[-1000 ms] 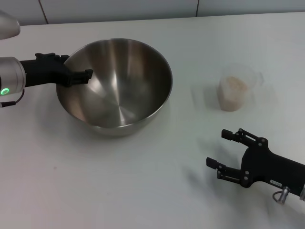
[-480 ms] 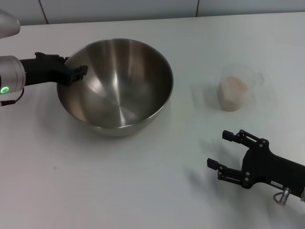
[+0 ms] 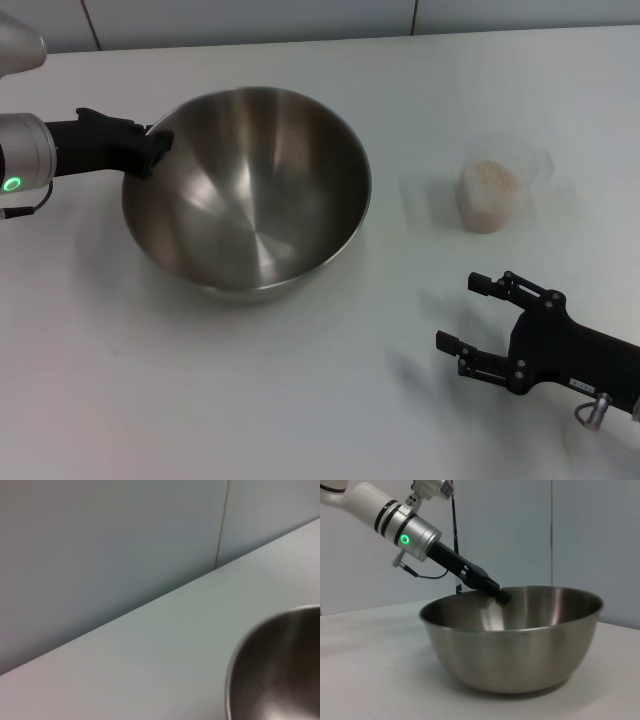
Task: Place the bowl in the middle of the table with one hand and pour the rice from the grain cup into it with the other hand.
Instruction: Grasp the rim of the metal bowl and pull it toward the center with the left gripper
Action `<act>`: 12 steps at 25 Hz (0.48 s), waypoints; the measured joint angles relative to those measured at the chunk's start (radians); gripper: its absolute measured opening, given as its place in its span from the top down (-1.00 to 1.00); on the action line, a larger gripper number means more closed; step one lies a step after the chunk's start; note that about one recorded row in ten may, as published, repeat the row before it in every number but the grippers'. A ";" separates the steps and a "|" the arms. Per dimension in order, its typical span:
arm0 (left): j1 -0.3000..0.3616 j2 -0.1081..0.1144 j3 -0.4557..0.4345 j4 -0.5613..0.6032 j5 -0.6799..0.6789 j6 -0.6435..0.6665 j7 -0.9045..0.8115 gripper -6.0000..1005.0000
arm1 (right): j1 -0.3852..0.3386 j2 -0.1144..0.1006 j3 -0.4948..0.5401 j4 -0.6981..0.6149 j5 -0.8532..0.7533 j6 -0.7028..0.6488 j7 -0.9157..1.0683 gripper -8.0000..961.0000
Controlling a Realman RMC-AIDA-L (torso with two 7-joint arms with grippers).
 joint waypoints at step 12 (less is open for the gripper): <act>-0.101 0.015 -0.182 -0.113 0.001 0.165 -0.009 0.88 | 0.000 0.000 -0.006 0.000 0.000 0.004 0.000 -0.71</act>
